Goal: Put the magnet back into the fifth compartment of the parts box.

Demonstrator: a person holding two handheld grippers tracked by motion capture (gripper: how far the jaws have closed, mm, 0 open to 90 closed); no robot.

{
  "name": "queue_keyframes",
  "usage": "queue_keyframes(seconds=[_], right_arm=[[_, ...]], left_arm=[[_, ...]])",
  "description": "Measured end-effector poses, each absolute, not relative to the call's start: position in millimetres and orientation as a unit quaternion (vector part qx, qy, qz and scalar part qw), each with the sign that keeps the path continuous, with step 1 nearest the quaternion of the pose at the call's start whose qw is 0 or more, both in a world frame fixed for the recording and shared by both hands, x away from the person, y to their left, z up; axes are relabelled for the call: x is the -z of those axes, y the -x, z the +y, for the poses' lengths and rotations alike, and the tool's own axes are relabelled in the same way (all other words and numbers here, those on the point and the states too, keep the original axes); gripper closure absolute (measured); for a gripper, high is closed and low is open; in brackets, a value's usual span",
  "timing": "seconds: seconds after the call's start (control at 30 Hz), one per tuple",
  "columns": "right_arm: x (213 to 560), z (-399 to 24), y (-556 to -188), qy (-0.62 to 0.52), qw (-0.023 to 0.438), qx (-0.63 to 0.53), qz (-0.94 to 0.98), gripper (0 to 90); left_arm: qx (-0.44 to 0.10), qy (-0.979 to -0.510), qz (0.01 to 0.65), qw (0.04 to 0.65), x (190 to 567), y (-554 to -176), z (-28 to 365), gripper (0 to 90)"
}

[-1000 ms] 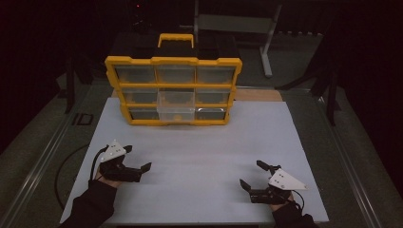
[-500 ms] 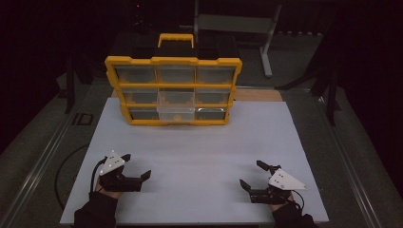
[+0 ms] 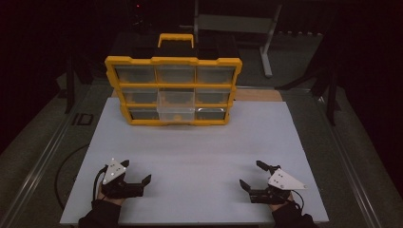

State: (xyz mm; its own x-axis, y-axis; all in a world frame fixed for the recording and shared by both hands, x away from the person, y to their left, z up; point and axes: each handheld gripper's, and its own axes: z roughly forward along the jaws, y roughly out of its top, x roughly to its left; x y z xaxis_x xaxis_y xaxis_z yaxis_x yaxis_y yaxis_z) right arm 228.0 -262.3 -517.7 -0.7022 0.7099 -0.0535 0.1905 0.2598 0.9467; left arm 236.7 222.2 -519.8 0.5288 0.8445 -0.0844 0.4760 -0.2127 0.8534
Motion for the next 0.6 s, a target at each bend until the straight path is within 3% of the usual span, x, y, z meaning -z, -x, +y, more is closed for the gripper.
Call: queue_keyframes(seconds=[0.6], right_arm=[[518.6, -261.8, -228.8, -0.297, 0.243, -0.530, 0.756, 10.0]], left_arm=[[-0.231, -0.726, 0.460, 0.456, 519.1, -234.8, 227.6, 0.0]])
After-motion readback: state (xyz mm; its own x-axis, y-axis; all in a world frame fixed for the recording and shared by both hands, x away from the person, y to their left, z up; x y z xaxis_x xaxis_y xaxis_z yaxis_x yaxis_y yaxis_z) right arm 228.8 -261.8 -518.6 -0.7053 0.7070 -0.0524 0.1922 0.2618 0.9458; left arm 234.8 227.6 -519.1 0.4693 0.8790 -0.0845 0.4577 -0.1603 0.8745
